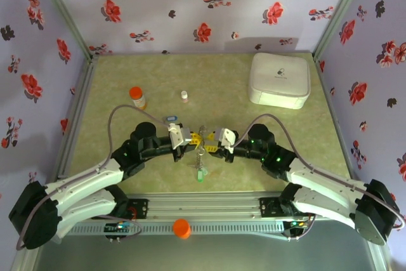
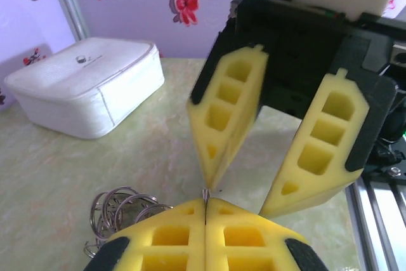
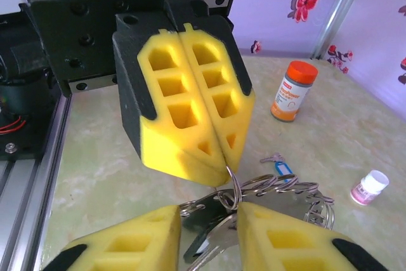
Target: Put the keys on the keyring
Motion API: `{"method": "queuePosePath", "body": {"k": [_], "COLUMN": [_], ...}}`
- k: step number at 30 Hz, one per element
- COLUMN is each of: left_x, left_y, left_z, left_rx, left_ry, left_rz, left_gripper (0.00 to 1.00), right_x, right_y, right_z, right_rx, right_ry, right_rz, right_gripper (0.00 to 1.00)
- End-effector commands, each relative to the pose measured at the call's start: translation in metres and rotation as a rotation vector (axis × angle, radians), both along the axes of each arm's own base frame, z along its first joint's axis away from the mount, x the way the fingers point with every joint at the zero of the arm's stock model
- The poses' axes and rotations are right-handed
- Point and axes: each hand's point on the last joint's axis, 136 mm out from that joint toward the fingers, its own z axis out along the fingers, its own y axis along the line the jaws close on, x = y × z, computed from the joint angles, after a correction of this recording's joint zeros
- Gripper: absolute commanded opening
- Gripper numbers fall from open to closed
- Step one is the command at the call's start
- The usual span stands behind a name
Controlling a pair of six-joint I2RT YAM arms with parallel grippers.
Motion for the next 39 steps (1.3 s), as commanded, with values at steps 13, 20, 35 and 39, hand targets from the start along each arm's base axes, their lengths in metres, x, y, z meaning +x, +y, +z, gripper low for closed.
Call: {"method": "queuePosePath", "body": {"k": [13,20,35,39], "left_x": [-0.017,-0.019,-0.021,-0.017], "left_y": [-0.006,-0.007,-0.008,-0.007], "left_z": [0.020,0.022,0.024,0.019], "left_rx": [-0.050,-0.060,-0.064,-0.023], "left_ry": [-0.063,-0.059,-0.062,-0.060], "left_rz": [-0.118,-0.135,-0.150,-0.129], "left_gripper": [0.00,0.00,0.00,0.00], "right_x": [-0.004,-0.007,-0.009,-0.008], "right_y": [-0.003,0.002,0.009,0.008], "right_z": [0.009,0.011,0.019,0.019], "right_rx": [-0.002,0.008,0.051,0.041], "right_ry": [-0.011,0.001,-0.002,-0.011], "right_rz": [0.012,0.050,0.082,0.080], "right_gripper": [0.30,0.20,0.08,0.00]}}
